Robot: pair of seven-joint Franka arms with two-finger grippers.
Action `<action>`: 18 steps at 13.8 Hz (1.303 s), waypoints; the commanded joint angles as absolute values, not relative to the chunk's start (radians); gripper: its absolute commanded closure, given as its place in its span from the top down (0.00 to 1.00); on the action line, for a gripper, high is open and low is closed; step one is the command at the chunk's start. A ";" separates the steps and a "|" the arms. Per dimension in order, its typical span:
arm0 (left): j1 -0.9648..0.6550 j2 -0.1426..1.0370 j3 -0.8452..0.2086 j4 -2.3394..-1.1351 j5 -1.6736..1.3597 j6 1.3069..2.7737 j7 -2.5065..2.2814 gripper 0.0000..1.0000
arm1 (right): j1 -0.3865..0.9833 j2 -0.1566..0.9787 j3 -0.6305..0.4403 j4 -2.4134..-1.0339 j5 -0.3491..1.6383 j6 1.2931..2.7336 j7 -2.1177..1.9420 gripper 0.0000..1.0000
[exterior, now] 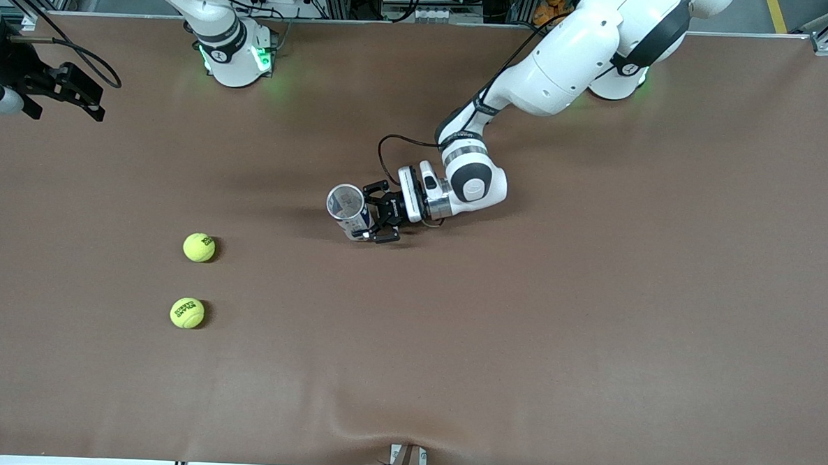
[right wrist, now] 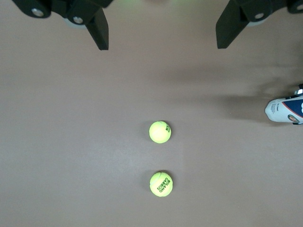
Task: Insert tennis ball vertically with right arm
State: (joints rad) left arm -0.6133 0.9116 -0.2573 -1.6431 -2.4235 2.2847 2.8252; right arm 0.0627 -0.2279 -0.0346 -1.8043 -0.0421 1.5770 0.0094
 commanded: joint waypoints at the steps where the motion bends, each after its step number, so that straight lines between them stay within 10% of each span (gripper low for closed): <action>1: -0.604 0.911 -0.276 -1.672 -2.488 2.301 3.134 0.75 | 0.055 -0.236 -0.034 -1.821 -0.029 1.586 -0.002 1.00; 18: -0.604 0.913 -0.276 -1.674 -2.488 2.301 3.134 0.75 | 0.072 -0.138 -0.031 -2.039 -0.031 1.911 0.011 1.00</action>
